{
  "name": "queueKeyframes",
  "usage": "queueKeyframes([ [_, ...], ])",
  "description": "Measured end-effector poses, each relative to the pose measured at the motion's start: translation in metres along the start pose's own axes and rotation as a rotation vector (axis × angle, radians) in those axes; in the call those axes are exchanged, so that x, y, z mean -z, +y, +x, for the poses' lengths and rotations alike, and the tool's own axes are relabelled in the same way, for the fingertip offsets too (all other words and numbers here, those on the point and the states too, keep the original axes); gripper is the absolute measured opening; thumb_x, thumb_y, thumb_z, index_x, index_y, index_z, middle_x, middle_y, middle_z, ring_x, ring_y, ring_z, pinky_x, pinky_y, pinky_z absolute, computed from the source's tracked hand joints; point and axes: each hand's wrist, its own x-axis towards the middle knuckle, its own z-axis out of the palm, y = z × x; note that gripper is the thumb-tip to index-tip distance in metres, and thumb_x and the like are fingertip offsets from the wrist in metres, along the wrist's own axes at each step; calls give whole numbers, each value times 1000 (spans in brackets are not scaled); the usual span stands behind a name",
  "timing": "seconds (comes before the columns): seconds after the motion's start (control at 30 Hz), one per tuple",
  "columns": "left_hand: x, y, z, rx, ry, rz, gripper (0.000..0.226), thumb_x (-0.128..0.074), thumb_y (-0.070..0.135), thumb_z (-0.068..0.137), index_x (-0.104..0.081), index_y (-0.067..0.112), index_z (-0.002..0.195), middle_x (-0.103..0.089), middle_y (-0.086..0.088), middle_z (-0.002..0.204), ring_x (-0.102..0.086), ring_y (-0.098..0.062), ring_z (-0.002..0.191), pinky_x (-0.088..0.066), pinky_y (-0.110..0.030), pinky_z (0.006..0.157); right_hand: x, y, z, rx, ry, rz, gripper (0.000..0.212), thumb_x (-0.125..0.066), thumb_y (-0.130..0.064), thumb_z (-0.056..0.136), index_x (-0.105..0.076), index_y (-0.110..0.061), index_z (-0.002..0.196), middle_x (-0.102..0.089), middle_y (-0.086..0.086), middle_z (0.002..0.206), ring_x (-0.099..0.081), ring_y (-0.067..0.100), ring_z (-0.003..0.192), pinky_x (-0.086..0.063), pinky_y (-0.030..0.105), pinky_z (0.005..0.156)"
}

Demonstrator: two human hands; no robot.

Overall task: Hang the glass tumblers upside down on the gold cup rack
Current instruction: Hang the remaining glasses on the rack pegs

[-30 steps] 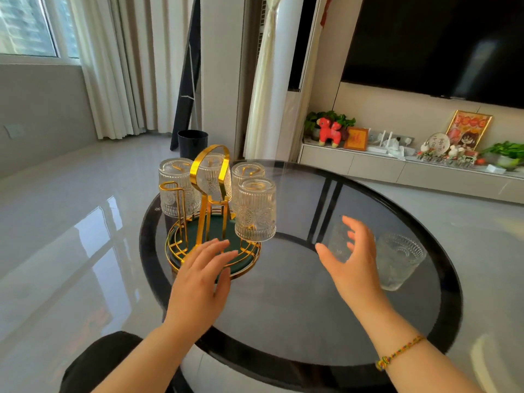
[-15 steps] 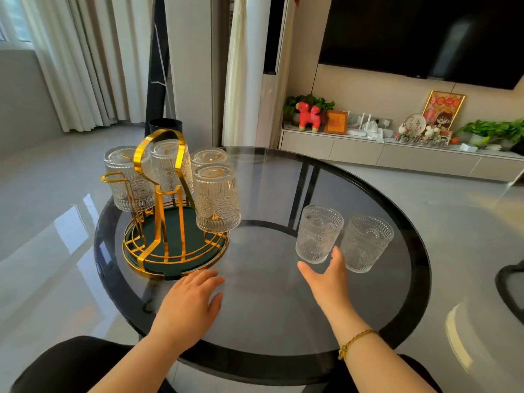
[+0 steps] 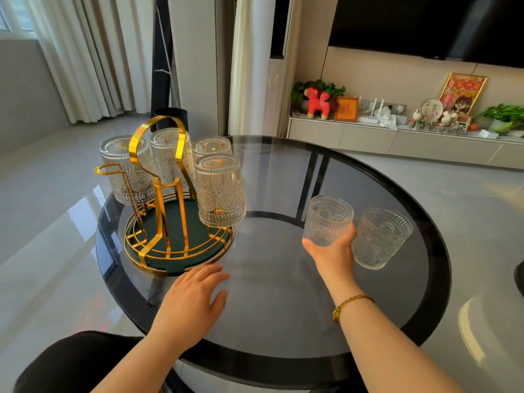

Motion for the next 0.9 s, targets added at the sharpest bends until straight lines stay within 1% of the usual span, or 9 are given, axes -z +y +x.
queueKeyframes([
  [0.1, 0, 0, 1, -3, 7, 1, 39, -41, 36, 91, -40, 31, 129, -37, 10, 143, -29, -9, 134, -21, -27, 112, 0, -2, -1, 4, -15, -11, 87, -78, -27, 59, -22, -19, 126, -50, 10, 126, -50, 31, 110, -44, 40, 88],
  [0.23, 1, 0, 0, -6, 10, -8, 37, -41, 36, 91, -42, 30, 128, -38, 9, 143, -30, -9, 133, -22, -27, 111, 6, -3, -6, 41, -135, 92, 83, -78, -19, 60, -27, -21, 125, -44, -4, 115, -47, 17, 105, -41, 30, 83],
  [0.33, 2, 1, 0, -3, 9, -16, 36, -42, 35, 91, -44, 28, 127, -40, 8, 142, -31, -10, 133, -23, -28, 111, 14, -7, -11, 48, -204, 147, 73, -75, -15, 62, -36, -20, 123, -47, -3, 116, -47, 14, 102, -38, 27, 83],
  [0.5, 10, 5, -8, 5, 121, -130, 29, -51, 22, 88, -55, 23, 117, -52, 2, 132, -44, -15, 124, -35, -27, 101, 38, -22, -14, 123, -288, 31, 65, -74, -23, 63, -42, -24, 120, -50, -5, 112, -49, 14, 101, -39, 27, 79],
  [0.6, 18, 0, -19, 55, 285, -178, 32, -67, 1, 75, -64, 12, 105, -58, -14, 124, -52, -34, 116, -45, -45, 92, 53, -36, -11, 107, -316, -19, 70, -74, -27, 63, -38, -24, 122, -46, -4, 112, -47, 16, 102, -39, 30, 79],
  [0.67, 20, -11, -26, 150, 379, -162, 44, -71, -2, 69, -59, 8, 111, -51, -20, 130, -46, -42, 120, -42, -58, 93, 61, -44, -9, 109, -308, -7, 65, -74, -25, 63, -40, -23, 119, -45, -3, 113, -44, 15, 102, -37, 30, 79],
  [0.73, 25, -23, -27, 329, 402, -218, 54, -66, 5, 76, -44, 8, 126, -35, -18, 144, -30, -38, 133, -28, -55, 106, 67, -53, -9, 150, -320, -26, 60, -74, -24, 64, -41, -24, 114, -45, -4, 113, -42, 12, 101, -35, 28, 79],
  [0.8, 29, -36, -24, 450, 377, -289, 62, -60, 14, 82, -28, 9, 135, -23, -15, 150, -19, -32, 138, -18, -49, 113, 70, -60, -12, 195, -366, -83, 63, -74, -27, 64, -40, -24, 117, -41, -9, 112, -38, 9, 102, -32, 26, 78],
  [0.9, 34, -45, -17, 480, 313, -276, 67, -58, 22, 84, -20, 11, 138, -29, -15, 148, -25, -32, 136, -19, -49, 114, 70, -72, -19, 246, -399, -82, 64, -73, -30, 64, -39, -28, 118, -39, -11, 113, -36, 8, 105, -31, 28, 82],
])
